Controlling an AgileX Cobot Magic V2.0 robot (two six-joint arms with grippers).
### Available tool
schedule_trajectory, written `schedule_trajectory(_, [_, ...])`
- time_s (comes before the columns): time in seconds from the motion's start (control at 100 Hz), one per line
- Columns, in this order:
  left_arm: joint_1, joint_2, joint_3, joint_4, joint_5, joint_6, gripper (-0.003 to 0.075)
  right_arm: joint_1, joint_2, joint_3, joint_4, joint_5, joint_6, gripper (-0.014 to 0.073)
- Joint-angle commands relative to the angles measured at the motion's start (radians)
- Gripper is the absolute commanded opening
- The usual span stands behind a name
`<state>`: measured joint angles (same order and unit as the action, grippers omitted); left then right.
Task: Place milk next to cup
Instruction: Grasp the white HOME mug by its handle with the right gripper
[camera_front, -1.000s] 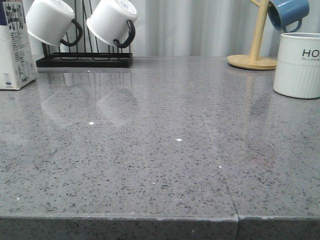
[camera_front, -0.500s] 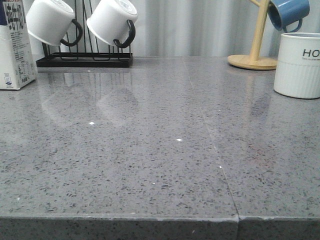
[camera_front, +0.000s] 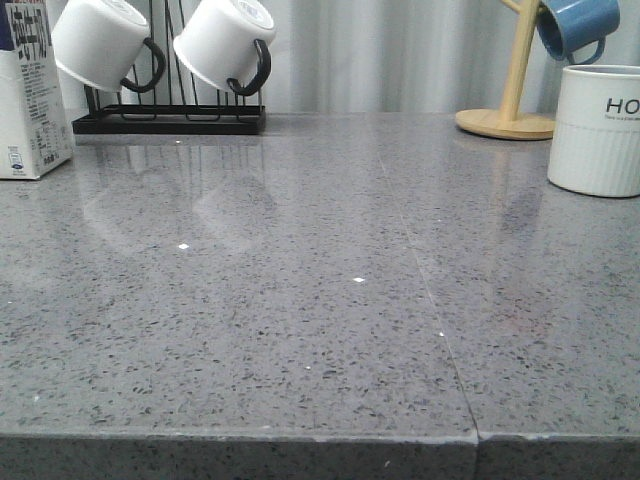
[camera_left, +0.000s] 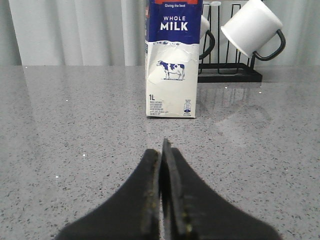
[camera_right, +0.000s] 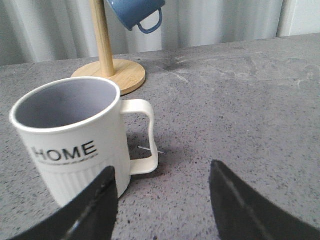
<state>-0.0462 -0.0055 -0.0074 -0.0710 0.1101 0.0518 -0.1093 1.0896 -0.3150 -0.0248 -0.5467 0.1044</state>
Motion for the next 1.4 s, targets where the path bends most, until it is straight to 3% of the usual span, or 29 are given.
schedule_trajectory(0.0, [0.005, -0.027, 0.06, -0.003, -0.076, -0.011, -0.002, -0.011, 0.071, -0.035, 0.004, -0.197, -0.009, 0.0427])
schedule_trajectory(0.15, [0.005, -0.027, 0.06, -0.003, -0.076, -0.011, -0.002, -0.011, 0.221, -0.054, -0.001, -0.315, -0.009, 0.0427])
schedule_trajectory(0.61, [0.005, -0.027, 0.06, -0.003, -0.076, -0.011, -0.002, -0.01, 0.472, -0.263, -0.026, -0.324, -0.009, 0.0416])
schedule_trajectory(0.7, [0.005, -0.027, 0.06, -0.003, -0.076, -0.011, -0.002, -0.01, 0.506, -0.297, -0.026, -0.319, -0.008, 0.034])
schedule_trajectory(0.87, [0.005, -0.027, 0.06, -0.003, -0.076, -0.011, -0.002, -0.01, 0.522, -0.305, -0.044, -0.319, -0.008, 0.0076])
schedule_trajectory(1.0, [0.005, -0.027, 0.06, -0.003, -0.076, -0.011, -0.002, -0.01, 0.521, -0.305, -0.047, -0.319, -0.008, -0.007])
schedule_trajectory(1.18, [0.005, -0.027, 0.06, -0.003, -0.076, -0.011, -0.002, 0.015, 0.482, -0.305, -0.051, -0.319, -0.008, -0.0066])
schedule_trajectory(1.39, [0.005, -0.027, 0.06, -0.003, -0.076, -0.011, -0.002, 0.16, 0.421, -0.323, -0.05, -0.321, -0.008, -0.0064])
